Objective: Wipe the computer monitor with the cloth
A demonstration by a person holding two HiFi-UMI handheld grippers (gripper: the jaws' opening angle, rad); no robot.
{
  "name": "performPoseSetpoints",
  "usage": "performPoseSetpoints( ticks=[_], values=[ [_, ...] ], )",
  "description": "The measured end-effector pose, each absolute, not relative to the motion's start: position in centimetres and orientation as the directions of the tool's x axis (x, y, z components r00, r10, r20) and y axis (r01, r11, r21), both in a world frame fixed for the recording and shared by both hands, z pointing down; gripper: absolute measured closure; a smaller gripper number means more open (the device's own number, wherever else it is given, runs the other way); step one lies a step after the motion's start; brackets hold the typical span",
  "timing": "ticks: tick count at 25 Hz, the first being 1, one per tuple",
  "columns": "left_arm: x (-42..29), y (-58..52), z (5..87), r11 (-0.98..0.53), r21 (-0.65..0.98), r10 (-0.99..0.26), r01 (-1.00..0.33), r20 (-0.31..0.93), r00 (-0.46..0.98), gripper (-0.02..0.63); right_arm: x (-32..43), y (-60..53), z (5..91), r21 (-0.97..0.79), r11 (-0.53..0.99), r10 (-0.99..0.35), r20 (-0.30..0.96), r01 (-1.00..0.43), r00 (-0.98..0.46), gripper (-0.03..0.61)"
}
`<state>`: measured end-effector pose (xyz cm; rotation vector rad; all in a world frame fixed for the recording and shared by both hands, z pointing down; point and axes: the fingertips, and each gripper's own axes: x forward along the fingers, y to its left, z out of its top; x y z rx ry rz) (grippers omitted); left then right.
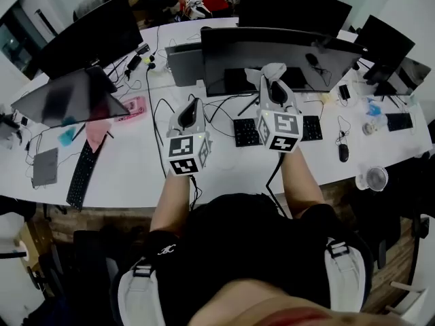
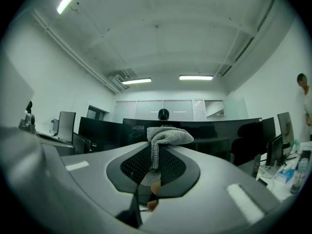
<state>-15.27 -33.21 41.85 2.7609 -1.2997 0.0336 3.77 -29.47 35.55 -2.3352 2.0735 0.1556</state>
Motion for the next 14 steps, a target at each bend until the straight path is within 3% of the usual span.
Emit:
performPoseSetpoints(
  ticks=[6, 14],
  values=[
    [-10.7, -32.6, 41.1, -0.706, 0.058, -0.704, -0.706, 0.057, 0.708, 0.563, 7.4, -27.3, 36.0, 0.050, -0.202, -0.977, -0.082, -0.978, 0.197, 0.554],
    [-8.5, -32.7, 40.5, -0.734, 0.032, -0.676, -0.678, 0.055, 0.735, 0.563, 8.9, -26.7, 35.8, 0.035, -0.208, -0.974, -0.103, -0.977, 0.204, 0.554]
  ],
)
